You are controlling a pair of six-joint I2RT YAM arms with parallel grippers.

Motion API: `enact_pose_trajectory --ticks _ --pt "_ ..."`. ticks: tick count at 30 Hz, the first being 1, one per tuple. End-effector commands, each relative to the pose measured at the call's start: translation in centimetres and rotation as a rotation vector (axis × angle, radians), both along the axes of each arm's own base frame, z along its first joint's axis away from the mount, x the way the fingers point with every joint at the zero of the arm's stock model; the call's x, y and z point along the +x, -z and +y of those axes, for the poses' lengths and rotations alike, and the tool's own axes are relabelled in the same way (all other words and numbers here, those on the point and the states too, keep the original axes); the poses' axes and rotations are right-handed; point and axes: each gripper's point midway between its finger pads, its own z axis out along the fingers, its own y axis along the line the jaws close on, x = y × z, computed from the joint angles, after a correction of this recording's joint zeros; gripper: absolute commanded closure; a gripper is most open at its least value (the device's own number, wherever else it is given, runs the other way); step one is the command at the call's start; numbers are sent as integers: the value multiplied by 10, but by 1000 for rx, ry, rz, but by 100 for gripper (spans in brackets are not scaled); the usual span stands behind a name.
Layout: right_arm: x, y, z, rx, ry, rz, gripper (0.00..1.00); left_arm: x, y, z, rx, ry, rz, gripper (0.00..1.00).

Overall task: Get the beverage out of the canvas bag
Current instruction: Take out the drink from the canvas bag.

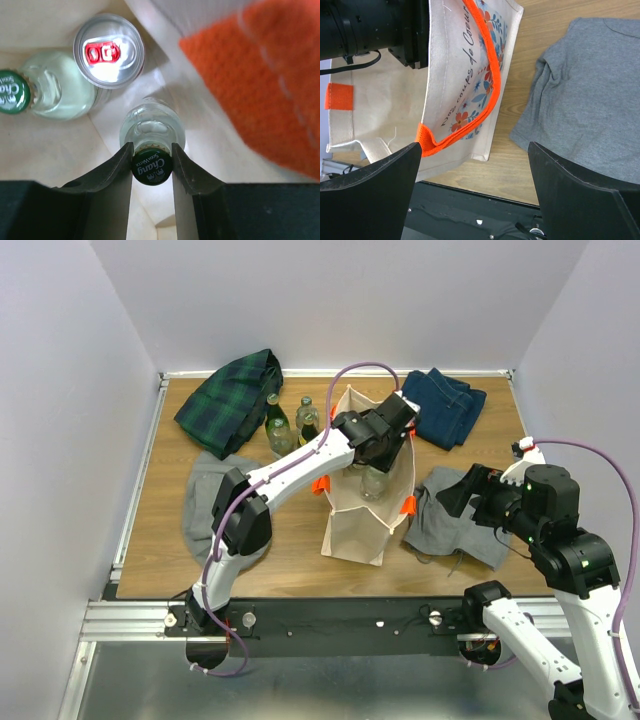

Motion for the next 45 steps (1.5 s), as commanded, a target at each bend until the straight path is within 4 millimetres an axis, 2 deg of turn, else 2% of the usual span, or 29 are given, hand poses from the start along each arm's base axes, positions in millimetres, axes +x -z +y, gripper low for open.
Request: enact_pose_trajectory --ticks 1,7,18,24,37,45 --pt "-2 -1 -1 -7 -1 -6 4 -8 -75 9 -81 15 -100 100" --pt "-1 -4 0 0 -5 -10 4 -12 -103 16 -117 15 -134 100" --pt "1 -8 5 24 -15 -15 4 -21 -140 28 -173 17 -179 100" --pt "2 -6 7 28 -20 -7 4 -30 -170 37 -225 20 -216 100" --pt "1 -2 6 33 -15 -3 4 -45 -237 65 -337 -2 -329 100" --pt "2 -1 6 30 -13 -1 4 -49 -266 84 -380 -37 -401 100"
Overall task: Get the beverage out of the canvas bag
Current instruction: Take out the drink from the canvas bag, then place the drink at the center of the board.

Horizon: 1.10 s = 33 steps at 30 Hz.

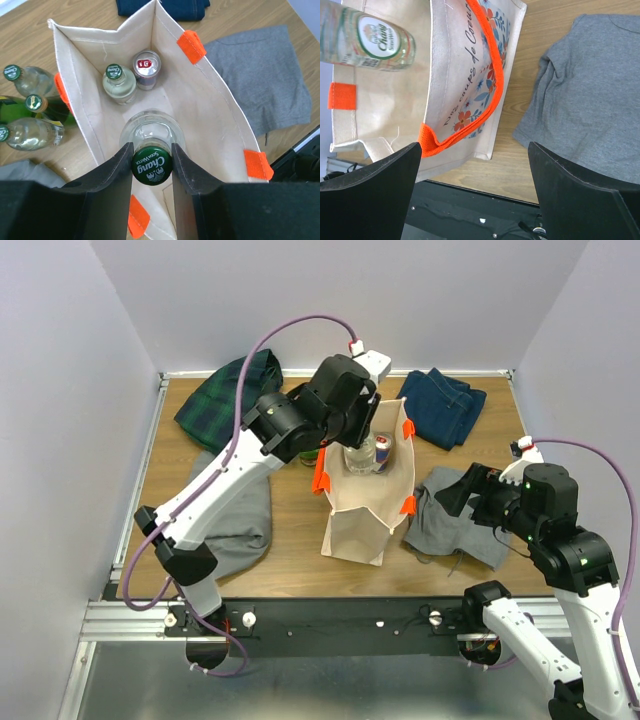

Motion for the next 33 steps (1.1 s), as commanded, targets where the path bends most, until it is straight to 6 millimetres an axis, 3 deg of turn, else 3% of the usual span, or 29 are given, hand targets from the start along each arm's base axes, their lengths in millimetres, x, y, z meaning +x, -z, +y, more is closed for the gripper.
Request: enact_pose_trajectory --ticks 1,10,23,33 --pt "1 -3 3 18 -9 -16 4 -1 -81 17 -172 -45 -186 100" --pt "0 -2 4 23 -11 -13 4 -9 -105 36 -210 -72 -233 100" --pt "1 -1 7 29 -24 -4 4 -18 -146 91 -243 -202 -349 100" --pt "6 -2 12 41 -39 -7 4 -10 -143 128 -186 -346 -387 100"
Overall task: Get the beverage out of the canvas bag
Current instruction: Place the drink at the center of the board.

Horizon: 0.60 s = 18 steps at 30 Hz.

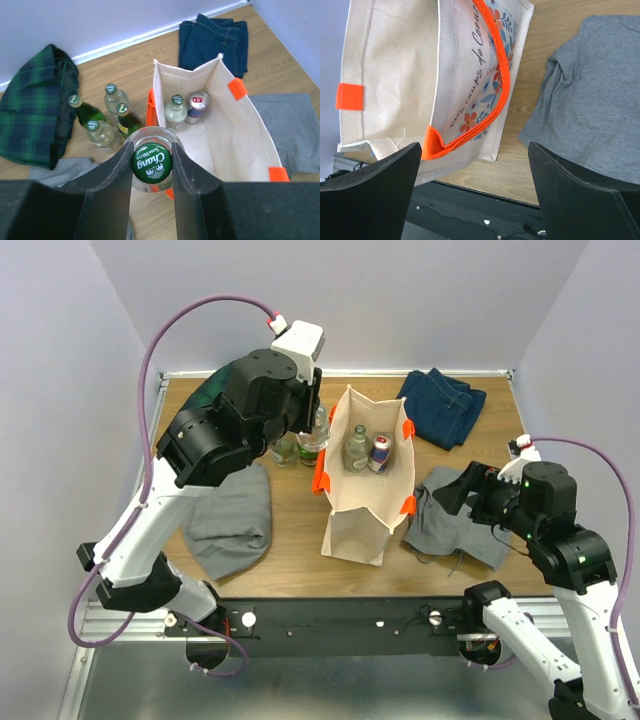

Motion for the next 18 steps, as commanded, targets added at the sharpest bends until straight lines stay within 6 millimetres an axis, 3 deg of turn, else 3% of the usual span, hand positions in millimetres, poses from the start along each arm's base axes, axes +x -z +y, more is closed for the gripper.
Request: enact_pose_trajectory --ticks 1,6,18 --pt "4 -1 7 18 -24 -6 4 5 -44 35 -95 -134 -130 100" --pt "4 -1 8 25 -29 -5 4 21 -21 55 -36 -240 -113 100" --pt "0 -2 5 18 -17 -9 4 50 41 63 -29 -266 -14 100"
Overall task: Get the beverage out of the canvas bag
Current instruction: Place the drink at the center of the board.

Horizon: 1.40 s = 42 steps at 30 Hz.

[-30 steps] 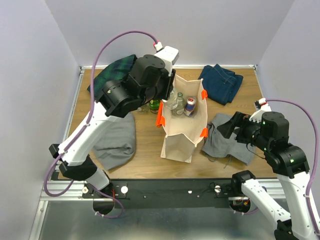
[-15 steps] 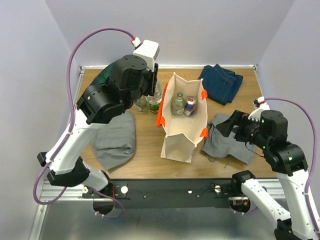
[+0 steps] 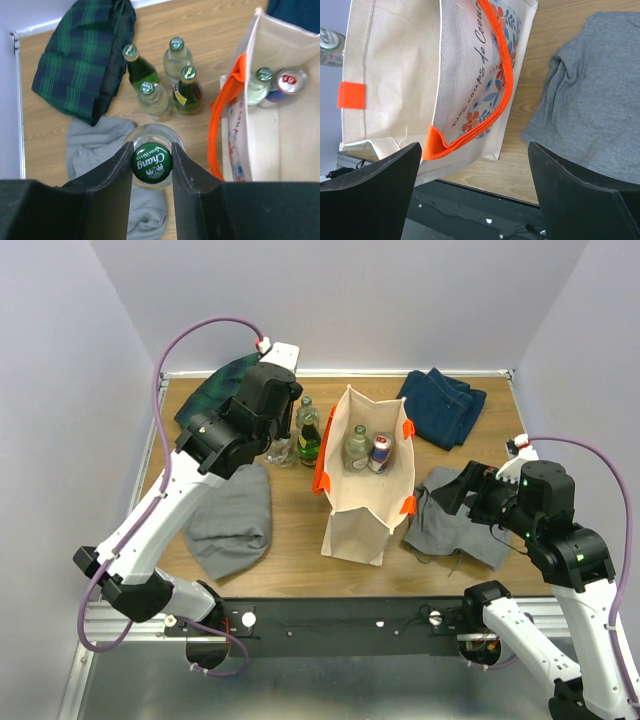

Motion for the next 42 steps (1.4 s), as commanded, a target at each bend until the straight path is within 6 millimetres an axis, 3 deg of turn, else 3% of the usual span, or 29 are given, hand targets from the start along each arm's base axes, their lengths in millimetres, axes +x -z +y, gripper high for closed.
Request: enact_pose_trajectory --ticks 1,15,29,36,42 --pt "-1 -3 1 5 -8 -16 4 9 -40 -1 -166 -14 -146 100" --pt "2 -2 2 4 -5 -17 4 32 18 -25 -163 20 -59 100" --pt "3 -2 0 2 5 -22 4 46 60 -48 -177 60 -18 100" --pt "5 -5 -2 -4 21 -26 4 52 99 -56 -146 68 41 100" --pt "3 -2 -3 -10 21 -17 4 59 113 -67 -153 89 47 100"
